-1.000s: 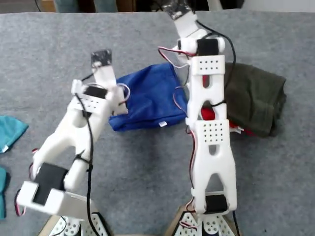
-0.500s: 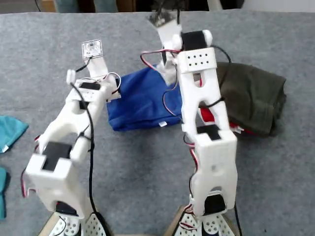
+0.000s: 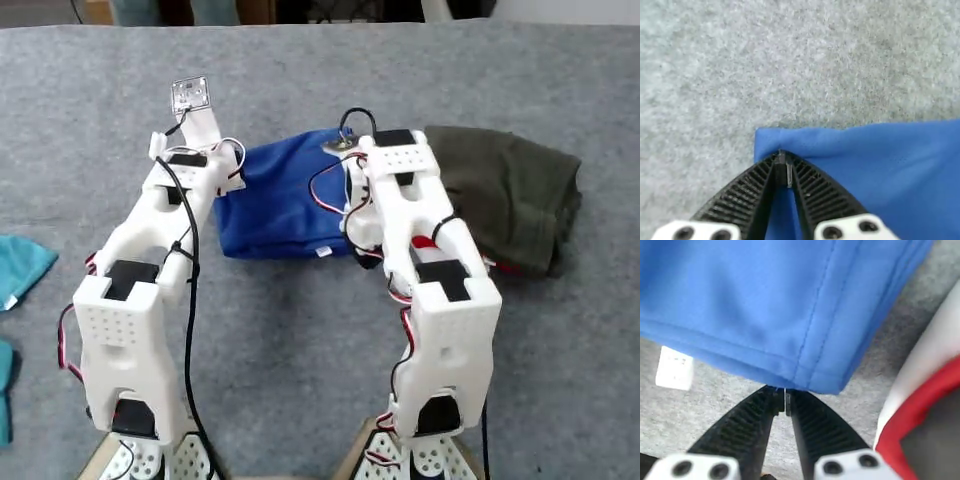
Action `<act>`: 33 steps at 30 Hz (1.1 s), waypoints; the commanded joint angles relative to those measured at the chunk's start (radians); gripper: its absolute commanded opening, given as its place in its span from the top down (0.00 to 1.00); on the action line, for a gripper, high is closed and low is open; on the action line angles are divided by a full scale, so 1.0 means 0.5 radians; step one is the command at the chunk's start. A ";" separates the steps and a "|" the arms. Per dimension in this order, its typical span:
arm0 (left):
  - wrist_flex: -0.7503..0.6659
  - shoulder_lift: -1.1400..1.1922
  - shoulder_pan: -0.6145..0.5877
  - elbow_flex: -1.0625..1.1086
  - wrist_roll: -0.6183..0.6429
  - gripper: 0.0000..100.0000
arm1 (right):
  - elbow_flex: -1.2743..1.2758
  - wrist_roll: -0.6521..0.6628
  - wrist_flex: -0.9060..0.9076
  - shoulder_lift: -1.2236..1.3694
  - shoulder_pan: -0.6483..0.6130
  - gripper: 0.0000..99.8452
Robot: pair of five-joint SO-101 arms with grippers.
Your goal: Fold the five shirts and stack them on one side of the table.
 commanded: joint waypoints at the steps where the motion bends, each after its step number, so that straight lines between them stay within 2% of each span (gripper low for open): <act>1: 0.086 -0.132 -0.063 -0.084 -0.015 0.97 | -0.026 0.003 0.068 -0.158 0.015 0.98; 5: 0.227 -0.377 -0.087 -0.078 -0.031 0.97 | -0.176 0.006 0.261 -0.361 0.009 0.98; 7: 0.347 -0.528 -0.094 -0.081 -0.126 0.97 | -0.265 0.006 0.295 -0.434 0.009 0.98; 10: 0.592 -0.783 -0.072 -0.075 -0.239 0.97 | -0.367 0.003 0.270 -0.477 0.009 0.98; 13: 0.924 -1.000 0.002 -0.057 -0.242 0.97 | -0.394 -0.009 0.107 -0.413 0.009 0.98; 15: 1.034 -1.056 0.057 0.044 -0.203 0.97 | -0.394 -0.009 0.025 -0.318 0.003 0.98; 19: 0.862 -1.053 0.222 0.397 -0.110 0.97 | -0.410 -0.009 -0.009 -0.084 -0.052 0.98; 23: 0.295 -1.034 0.269 0.901 -0.110 0.97 | -0.394 -0.009 0.000 0.103 -0.049 0.98; 25: 0.028 -1.019 0.201 1.091 -0.120 0.97 | -0.394 -0.009 0.009 0.167 -0.028 0.98; 27: -0.123 -1.000 0.127 1.223 -0.120 0.97 | -0.400 -0.009 0.031 0.201 -0.018 0.98; 30: -0.092 -1.010 0.054 1.297 -0.129 0.97 | -0.394 0.003 0.061 0.204 -0.018 0.98; 33: 0.138 -1.010 0.002 1.238 -0.255 0.97 | -0.425 0.003 0.074 0.180 -0.018 0.98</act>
